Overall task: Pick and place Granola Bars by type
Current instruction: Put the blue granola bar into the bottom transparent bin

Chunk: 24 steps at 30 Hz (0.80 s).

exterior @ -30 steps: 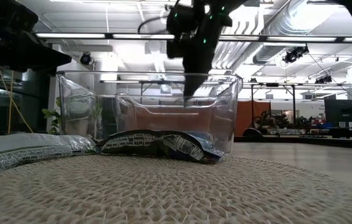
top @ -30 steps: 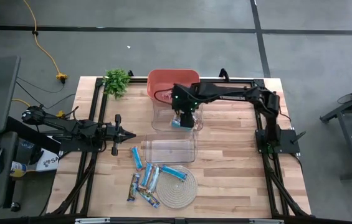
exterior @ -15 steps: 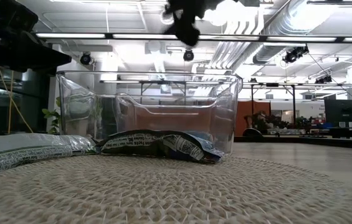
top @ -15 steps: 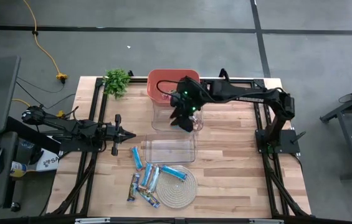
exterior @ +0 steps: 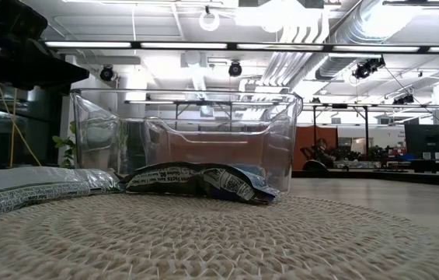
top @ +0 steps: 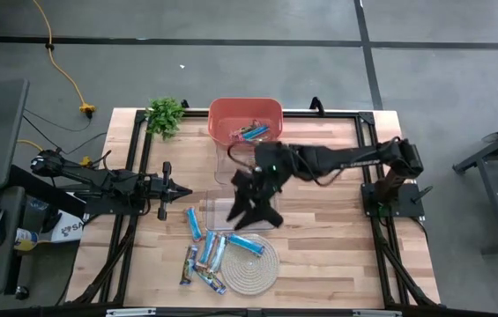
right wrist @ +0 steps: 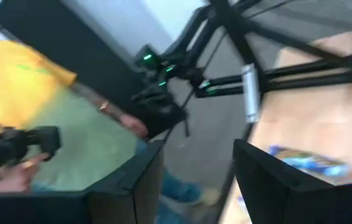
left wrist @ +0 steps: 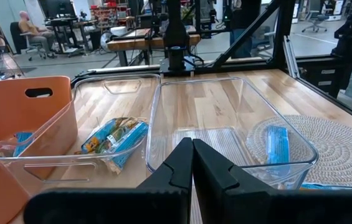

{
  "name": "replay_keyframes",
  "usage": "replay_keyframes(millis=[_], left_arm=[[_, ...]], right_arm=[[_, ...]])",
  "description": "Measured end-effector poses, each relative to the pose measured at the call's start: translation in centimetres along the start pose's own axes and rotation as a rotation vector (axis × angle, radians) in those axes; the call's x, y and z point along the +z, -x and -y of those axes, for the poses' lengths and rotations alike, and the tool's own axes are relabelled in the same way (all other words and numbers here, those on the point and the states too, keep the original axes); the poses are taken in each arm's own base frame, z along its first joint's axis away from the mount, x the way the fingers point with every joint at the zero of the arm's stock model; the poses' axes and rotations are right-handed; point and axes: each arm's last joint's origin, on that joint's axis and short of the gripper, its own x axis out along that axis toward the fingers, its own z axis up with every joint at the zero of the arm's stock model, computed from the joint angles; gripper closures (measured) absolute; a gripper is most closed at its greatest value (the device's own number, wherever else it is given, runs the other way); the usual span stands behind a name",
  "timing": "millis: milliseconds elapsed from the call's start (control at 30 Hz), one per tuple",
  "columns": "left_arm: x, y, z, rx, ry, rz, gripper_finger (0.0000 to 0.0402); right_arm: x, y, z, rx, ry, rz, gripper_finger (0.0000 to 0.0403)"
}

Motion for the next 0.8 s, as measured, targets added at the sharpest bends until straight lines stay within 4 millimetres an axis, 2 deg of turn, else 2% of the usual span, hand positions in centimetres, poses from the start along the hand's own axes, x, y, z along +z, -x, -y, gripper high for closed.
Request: replay_keyframes(millis=[167,300,633,800], left_arm=[[0.0,0.0,0.0,0.000,0.000,0.001,0.0394],[0.0,0.0,0.0,0.000,0.000,0.000,0.0394],[0.0,0.0,0.0,0.000,0.000,0.000,0.0394],[0.0,0.0,0.0,0.000,0.000,0.001,0.0394]], right_arm=[[-1.9,-2.7,-3.3,0.071,-0.067,-0.064,0.0226],[-3.5,-4.7,-6.0,0.049,-0.088,-0.071,0.0226],[-8.7,-8.3,-11.1,-0.253,-0.277,-0.030,0.0226],[-11.8,-9.8,-12.1,-0.493,-0.278,0.031,0.0226]])
